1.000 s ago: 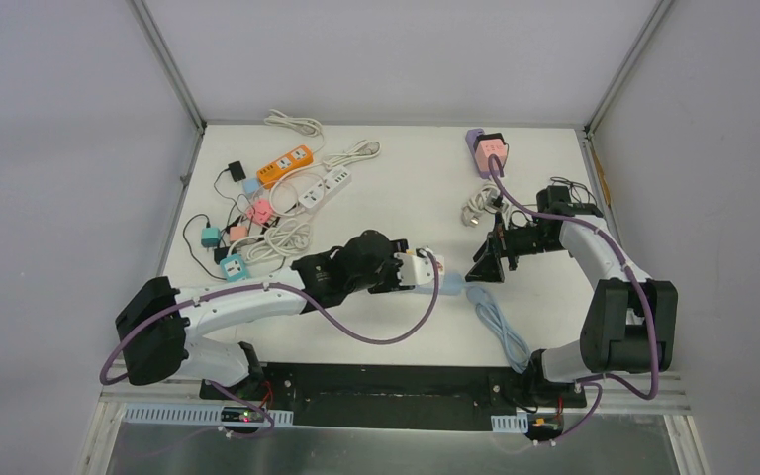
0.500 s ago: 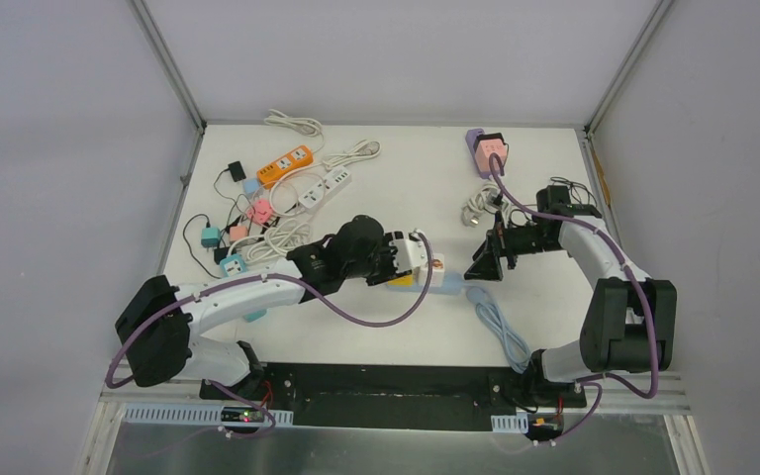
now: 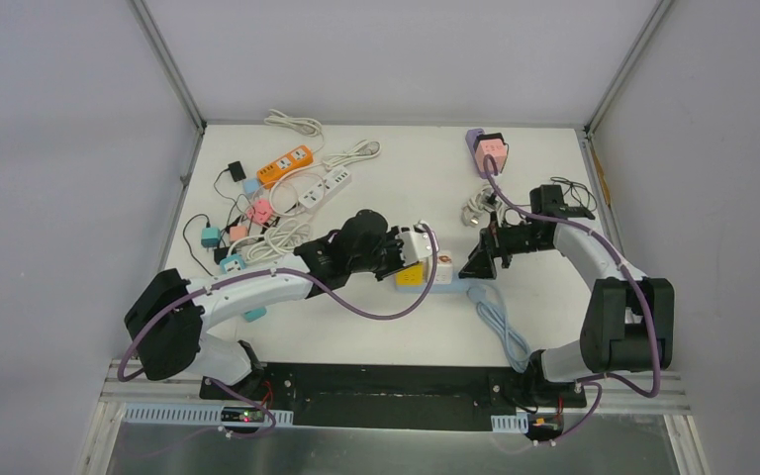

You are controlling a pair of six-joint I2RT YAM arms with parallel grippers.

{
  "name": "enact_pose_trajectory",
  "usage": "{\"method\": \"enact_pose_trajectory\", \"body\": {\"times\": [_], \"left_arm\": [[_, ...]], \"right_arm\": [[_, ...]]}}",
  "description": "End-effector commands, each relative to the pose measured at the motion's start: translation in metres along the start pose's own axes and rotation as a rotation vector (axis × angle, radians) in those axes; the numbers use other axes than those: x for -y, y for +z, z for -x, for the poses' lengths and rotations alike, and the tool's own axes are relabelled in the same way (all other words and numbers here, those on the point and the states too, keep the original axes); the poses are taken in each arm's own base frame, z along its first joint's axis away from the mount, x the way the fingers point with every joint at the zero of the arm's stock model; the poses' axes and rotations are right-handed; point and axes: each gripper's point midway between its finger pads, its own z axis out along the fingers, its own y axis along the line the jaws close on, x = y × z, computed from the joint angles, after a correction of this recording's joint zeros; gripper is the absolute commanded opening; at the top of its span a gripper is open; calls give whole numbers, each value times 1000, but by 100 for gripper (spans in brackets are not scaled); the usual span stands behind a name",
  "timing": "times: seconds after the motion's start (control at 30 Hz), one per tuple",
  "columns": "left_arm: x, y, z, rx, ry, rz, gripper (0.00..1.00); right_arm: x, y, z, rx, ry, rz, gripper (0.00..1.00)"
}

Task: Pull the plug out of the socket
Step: Remove the plug from the socket.

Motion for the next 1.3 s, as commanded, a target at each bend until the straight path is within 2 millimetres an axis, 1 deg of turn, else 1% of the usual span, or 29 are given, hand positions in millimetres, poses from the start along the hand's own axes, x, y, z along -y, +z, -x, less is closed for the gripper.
{"method": "enact_pose_trajectory", "body": {"times": [0.0,0.07,0.13,0.23,0.33,0.4,0.47,0.53,0.67,0.77,0.8,0.87,0.97,1.07,1.2,1.27], "left_arm": [[-1,5,27,85,-30,-25,13],[0,6,26,84,-37,-31,14],[2,6,26,84,-44,-37,19],[4,5,23,74,-52,-49,21],[7,4,22,69,-60,-60,22],[8,4,22,69,-67,-65,22],[11,5,21,66,-74,-73,22],[12,5,21,66,-79,-77,22],[13,6,21,64,-84,-79,22],[15,7,20,61,-85,-84,22],[15,8,20,62,-85,-85,23],[15,9,20,64,-90,-86,23],[17,11,19,63,-101,-94,29],[21,14,18,63,-109,-110,34],[24,17,17,56,-131,-125,36],[21,19,15,48,-136,-107,36]], "right_arm": [[8,7,8,20,15,-28,99],[12,10,10,25,44,-47,99],[17,13,14,42,89,-65,97],[23,18,19,64,174,-92,95],[28,24,22,59,221,-116,91],[29,27,23,46,229,-127,85],[30,29,22,31,232,-141,77],[34,32,18,-1,222,-176,66],[40,33,11,-42,199,-215,48],[41,33,7,-61,198,-218,38],[40,34,5,-70,194,-212,36],[37,34,3,-84,185,-191,35],[30,35,2,-89,167,-156,35],[28,35,-1,-97,148,-153,35],[26,34,-4,-109,119,-145,35],[25,34,-6,-114,101,-144,35]]}}
